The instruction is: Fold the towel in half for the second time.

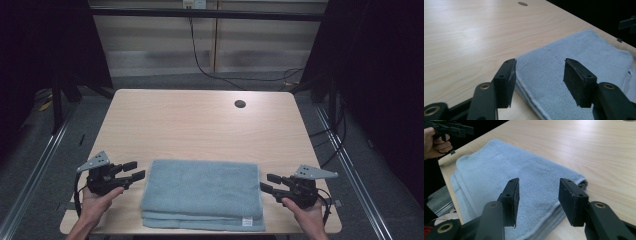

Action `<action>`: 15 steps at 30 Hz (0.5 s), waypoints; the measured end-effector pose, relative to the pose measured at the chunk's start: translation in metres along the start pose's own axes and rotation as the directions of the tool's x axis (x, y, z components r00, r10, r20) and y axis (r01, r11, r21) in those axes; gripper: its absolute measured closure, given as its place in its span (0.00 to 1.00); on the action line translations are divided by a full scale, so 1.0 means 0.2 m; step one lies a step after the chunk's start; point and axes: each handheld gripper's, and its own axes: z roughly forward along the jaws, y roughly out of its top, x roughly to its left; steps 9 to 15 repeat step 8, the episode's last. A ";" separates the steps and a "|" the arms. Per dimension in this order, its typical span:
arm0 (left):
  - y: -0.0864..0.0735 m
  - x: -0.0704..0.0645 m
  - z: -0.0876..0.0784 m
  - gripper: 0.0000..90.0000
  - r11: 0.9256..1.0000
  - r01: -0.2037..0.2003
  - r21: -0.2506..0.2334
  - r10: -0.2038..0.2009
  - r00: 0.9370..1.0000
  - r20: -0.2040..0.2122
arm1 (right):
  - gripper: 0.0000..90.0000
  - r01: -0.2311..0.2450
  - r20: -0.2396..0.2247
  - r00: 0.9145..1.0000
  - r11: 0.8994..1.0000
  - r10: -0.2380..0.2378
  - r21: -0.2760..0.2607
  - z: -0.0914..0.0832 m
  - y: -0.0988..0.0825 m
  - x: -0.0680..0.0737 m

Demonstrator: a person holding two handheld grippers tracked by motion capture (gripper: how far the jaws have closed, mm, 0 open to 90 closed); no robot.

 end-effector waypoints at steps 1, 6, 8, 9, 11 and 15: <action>-0.01 0.01 0.00 0.46 1.000 0.004 0.001 -0.004 1.000 -0.012 | 0.58 -0.006 0.008 1.000 1.000 0.006 0.003 0.00 -0.01 -0.01; -0.01 0.03 0.01 0.40 1.000 0.004 0.008 -0.004 0.999 -0.050 | 0.53 -0.014 0.042 0.999 1.000 0.014 0.003 0.00 -0.02 -0.03; -0.02 0.04 0.03 0.37 1.000 0.007 0.028 -0.006 0.998 -0.058 | 0.52 -0.020 0.045 0.999 1.000 0.020 -0.003 -0.01 -0.02 -0.04; -0.02 0.04 0.03 0.37 1.000 0.007 0.028 -0.006 0.998 -0.058 | 0.52 -0.020 0.045 0.999 1.000 0.020 -0.003 -0.01 -0.02 -0.04; -0.02 0.04 0.03 0.37 1.000 0.007 0.028 -0.006 0.998 -0.058 | 0.52 -0.020 0.045 0.999 1.000 0.020 -0.003 -0.01 -0.02 -0.04; -0.02 0.04 0.03 0.37 1.000 0.007 0.028 -0.006 0.998 -0.058 | 0.52 -0.020 0.045 0.999 1.000 0.020 -0.003 -0.01 -0.02 -0.04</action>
